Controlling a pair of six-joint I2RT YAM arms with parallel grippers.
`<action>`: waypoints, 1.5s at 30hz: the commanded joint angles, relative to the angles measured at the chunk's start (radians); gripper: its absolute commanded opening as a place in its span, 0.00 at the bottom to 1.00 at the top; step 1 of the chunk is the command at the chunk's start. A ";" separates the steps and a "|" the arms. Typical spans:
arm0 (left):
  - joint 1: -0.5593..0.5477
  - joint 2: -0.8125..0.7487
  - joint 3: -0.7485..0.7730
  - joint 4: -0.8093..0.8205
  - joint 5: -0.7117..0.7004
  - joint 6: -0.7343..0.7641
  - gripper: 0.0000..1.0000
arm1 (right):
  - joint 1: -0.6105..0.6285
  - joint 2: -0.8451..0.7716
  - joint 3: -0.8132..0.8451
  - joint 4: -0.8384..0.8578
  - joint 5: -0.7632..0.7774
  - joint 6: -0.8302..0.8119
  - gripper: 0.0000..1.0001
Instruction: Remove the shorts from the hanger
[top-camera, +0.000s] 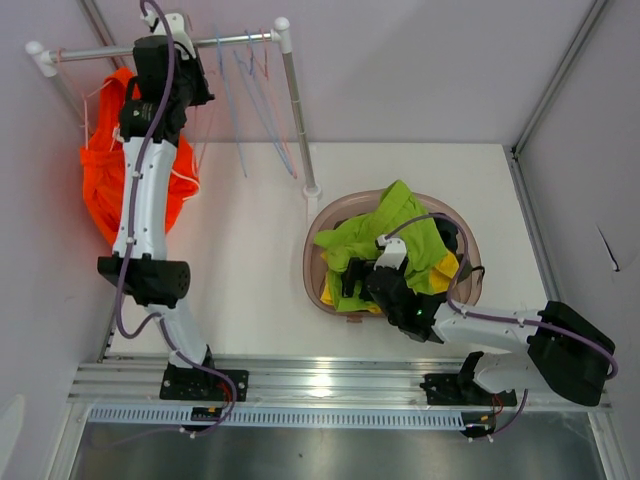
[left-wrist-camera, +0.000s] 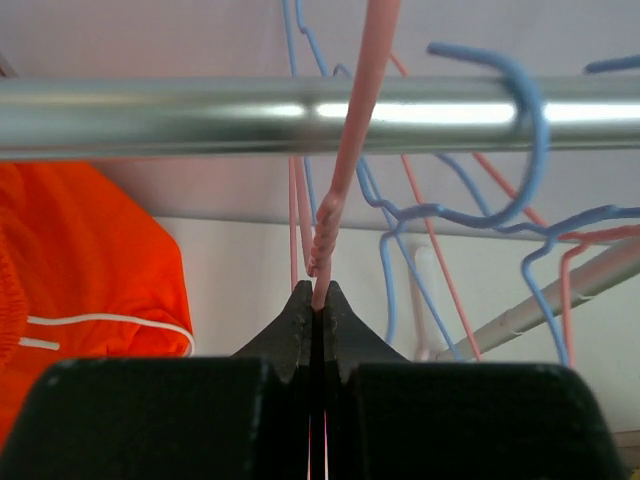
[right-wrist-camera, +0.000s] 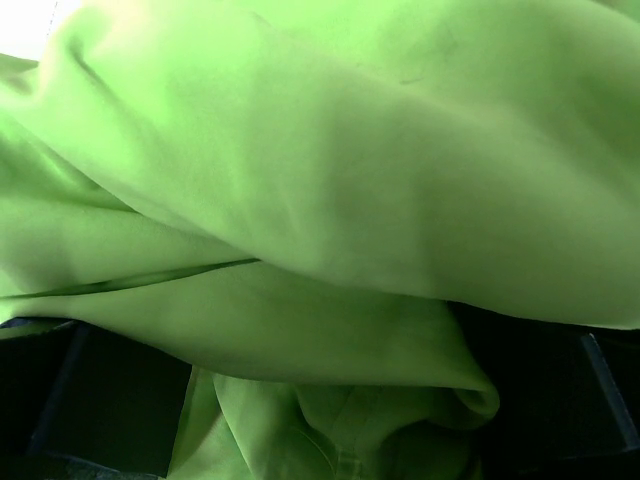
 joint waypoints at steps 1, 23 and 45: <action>0.002 0.045 0.042 -0.014 0.008 0.005 0.00 | 0.025 0.028 -0.044 -0.041 -0.093 0.052 0.99; 0.019 -0.279 -0.259 -0.018 -0.074 -0.012 0.87 | 0.080 0.045 -0.047 -0.020 -0.040 0.040 1.00; 0.391 -0.341 -0.379 0.023 -0.433 -0.084 0.85 | 0.094 0.096 -0.023 0.008 -0.190 -0.051 1.00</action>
